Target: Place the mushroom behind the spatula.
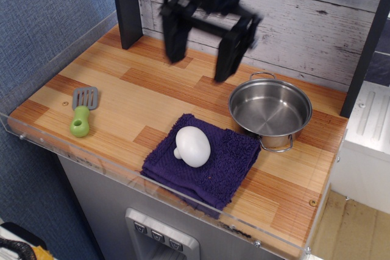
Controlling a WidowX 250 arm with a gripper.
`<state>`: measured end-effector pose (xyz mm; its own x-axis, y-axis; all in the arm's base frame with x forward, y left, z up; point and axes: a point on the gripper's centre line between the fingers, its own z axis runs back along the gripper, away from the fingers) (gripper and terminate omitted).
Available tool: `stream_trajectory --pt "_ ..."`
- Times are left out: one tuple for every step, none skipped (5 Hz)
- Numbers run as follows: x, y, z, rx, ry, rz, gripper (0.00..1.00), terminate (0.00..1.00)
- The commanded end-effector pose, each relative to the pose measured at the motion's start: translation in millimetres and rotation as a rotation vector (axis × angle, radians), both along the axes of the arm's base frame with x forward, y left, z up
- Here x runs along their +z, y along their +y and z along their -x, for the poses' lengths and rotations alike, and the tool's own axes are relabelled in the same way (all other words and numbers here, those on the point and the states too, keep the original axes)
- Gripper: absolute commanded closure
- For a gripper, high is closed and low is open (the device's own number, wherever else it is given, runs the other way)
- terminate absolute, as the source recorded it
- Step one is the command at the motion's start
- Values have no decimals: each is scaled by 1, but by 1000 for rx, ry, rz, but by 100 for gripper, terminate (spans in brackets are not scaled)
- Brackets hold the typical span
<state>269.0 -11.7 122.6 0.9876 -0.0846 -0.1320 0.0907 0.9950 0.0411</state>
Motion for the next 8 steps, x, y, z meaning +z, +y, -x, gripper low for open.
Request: stream_trajectory --pt "-9 24 16 81 -68 31 0 0" --pt "-19 23 12 142 -107 -1 0 0" --pt "-23 13 16 160 -178 -29 0 0" --pt "-39 7 23 151 -189 -31 0 0" --pt "-52 6 30 137 -166 -14 0 0" --pt "-65 9 32 144 -166 19 0 0" --pt "-75 12 29 174 -166 59 0 0" --pt "-80 18 21 202 -167 73 0 0"
